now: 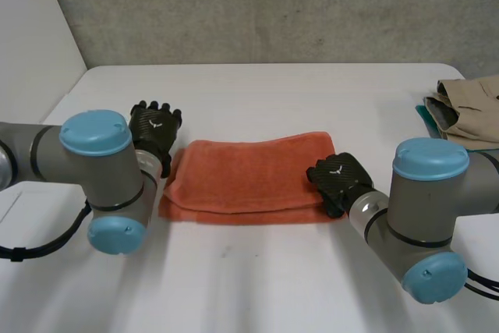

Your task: Fold the laundry.

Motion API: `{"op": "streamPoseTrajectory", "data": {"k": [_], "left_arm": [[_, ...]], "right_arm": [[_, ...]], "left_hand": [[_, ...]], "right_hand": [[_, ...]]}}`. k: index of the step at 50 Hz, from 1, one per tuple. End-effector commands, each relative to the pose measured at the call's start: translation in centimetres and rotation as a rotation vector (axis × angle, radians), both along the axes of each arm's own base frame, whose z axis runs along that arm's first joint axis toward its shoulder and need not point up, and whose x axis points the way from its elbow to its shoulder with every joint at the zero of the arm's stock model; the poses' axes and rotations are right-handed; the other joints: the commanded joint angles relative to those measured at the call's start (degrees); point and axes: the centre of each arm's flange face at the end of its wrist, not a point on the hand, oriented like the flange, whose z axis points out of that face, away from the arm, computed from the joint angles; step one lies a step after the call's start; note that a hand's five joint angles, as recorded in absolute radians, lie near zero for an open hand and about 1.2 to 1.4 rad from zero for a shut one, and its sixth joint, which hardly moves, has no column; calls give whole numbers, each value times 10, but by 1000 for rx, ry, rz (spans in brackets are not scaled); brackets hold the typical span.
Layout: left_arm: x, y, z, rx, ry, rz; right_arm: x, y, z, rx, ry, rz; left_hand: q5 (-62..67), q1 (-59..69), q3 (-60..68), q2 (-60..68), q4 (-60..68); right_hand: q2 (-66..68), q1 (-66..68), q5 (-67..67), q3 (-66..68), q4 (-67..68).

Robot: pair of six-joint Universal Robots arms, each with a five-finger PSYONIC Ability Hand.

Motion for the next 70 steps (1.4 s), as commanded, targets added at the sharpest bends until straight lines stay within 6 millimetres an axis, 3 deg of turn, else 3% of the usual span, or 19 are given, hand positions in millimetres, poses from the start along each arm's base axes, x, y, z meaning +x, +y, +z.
{"op": "streamPoseTrajectory", "data": {"k": [1,9,12,14,19,21,25,26,28,30,31,32,33,38,40,43,48,60,70], "left_arm": [[1,26,30,-19,69,-28],[10,43,46,-34,80,-29],[12,47,47,-31,80,-40],[9,50,46,-28,84,-63],[7,48,50,-38,101,-77],[6,48,51,-38,114,-79],[0,51,56,-41,157,-91],[-1,52,57,-40,168,-94],[-6,55,61,-37,204,-105],[-10,58,65,-37,237,-117],[-12,59,67,-38,254,-124],[-14,60,68,-39,263,-128],[-16,61,70,-41,275,-134],[-37,72,83,-57,338,-197],[-47,78,87,-61,357,-227],[-60,86,85,-53,370,-265],[-90,109,73,11,405,-347],[-87,115,1,253,202,-264],[-69,100,-18,261,-14,-240]], "right_arm": [[-26,-5,-5,11,72,-35],[-86,-20,25,-131,364,-78],[-90,-27,33,-186,417,-75],[-80,-26,39,-219,406,-50],[-9,1,70,-377,294,128],[8,14,71,-392,258,179],[48,57,57,-388,189,353],[61,78,47,-366,175,442],[67,92,40,-344,169,489],[69,106,31,-300,157,541],[69,108,30,-283,148,546],[67,108,29,-247,122,529],[67,109,29,-228,104,520],[43,73,66,-142,-104,308],[12,39,92,-105,-249,132],[-19,11,98,-40,-369,-17],[-43,-7,98,56,-408,-136],[-18,-19,41,287,-316,-122],[4,-20,10,296,-197,-38]], "left_hand": [[-15,1,-10,-6,-6],[-20,-4,-15,-11,-11],[-20,-4,-15,-11,-11],[-20,-4,-15,-11,-11],[-20,-4,-15,-11,-11],[-20,-4,-15,-11,-11],[-20,-4,-15,-11,-11],[-20,-4,-15,-11,-11],[-18,-2,-13,-10,-9],[-17,-1,-12,-8,-8],[-17,-1,-12,-8,-8],[-17,-1,-12,-8,-8],[-15,1,-10,-6,-6],[-13,3,-8,-4,-4],[-8,8,-3,1,1],[-5,11,0,4,4],[-3,13,2,6,6],[2,18,7,11,11],[2,18,7,11,11]], "right_hand": [[126,271,141,124,121],[126,271,141,124,121],[126,271,141,124,121],[126,271,141,124,121],[126,271,141,124,121],[126,271,141,124,121],[126,271,141,124,121],[126,271,141,124,121],[126,271,141,124,121],[-67,78,-52,-69,-73],[-218,-74,-203,-221,-224],[-493,-348,-478,-495,-498],[-574,-429,-559,-576,-579],[-574,-429,-559,-576,-579],[-574,-429,-559,-576,-579],[-574,-429,-559,-576,-579],[-574,-429,-559,-576,-579],[-574,-429,-559,-576,-579],[-574,-429,-559,-576,-579]]}}
